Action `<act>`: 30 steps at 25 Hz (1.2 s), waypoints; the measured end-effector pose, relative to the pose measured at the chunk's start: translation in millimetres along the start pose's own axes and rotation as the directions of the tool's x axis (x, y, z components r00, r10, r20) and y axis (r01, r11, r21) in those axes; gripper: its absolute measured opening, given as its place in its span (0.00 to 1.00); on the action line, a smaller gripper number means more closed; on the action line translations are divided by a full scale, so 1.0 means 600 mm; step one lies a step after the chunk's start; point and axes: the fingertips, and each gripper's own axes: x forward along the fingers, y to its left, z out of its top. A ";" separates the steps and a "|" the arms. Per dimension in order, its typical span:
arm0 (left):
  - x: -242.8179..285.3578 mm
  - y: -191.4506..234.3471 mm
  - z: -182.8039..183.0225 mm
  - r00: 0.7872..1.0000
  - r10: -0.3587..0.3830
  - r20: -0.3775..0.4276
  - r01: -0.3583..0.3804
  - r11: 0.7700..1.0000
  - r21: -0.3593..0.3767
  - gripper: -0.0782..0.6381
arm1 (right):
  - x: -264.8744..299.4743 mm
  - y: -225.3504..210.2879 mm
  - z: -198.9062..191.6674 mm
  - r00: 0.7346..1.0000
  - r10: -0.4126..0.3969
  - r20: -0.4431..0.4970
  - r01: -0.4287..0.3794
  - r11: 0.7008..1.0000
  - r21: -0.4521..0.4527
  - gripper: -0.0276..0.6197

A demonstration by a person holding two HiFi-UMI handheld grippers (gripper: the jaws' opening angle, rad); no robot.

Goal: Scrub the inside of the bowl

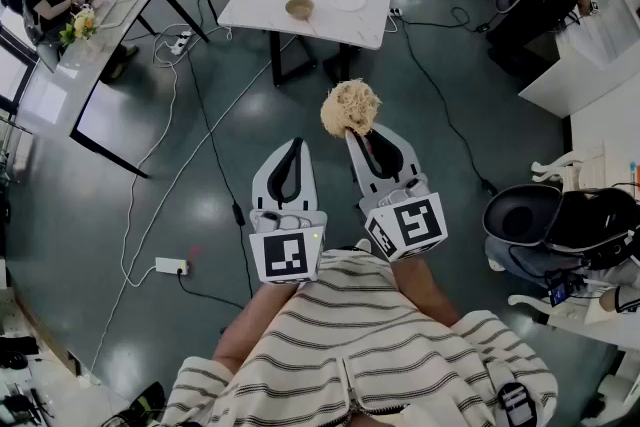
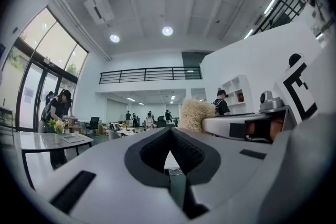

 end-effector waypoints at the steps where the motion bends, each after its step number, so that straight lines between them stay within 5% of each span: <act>1: 0.001 -0.003 0.001 1.000 -0.001 0.003 0.001 1.000 0.003 0.12 | -0.001 -0.003 0.000 1.000 -0.001 0.000 0.001 1.000 0.000 0.14; 22: 0.044 -0.121 -0.014 0.997 0.080 -0.006 -0.080 0.997 0.021 0.12 | -0.053 -0.102 -0.012 0.994 0.110 0.019 -0.111 0.993 0.042 0.14; 30: 0.097 -0.098 -0.037 0.995 0.095 -0.030 -0.095 0.995 0.017 0.12 | 0.000 -0.147 -0.045 0.994 0.106 -0.009 -0.105 0.992 0.076 0.14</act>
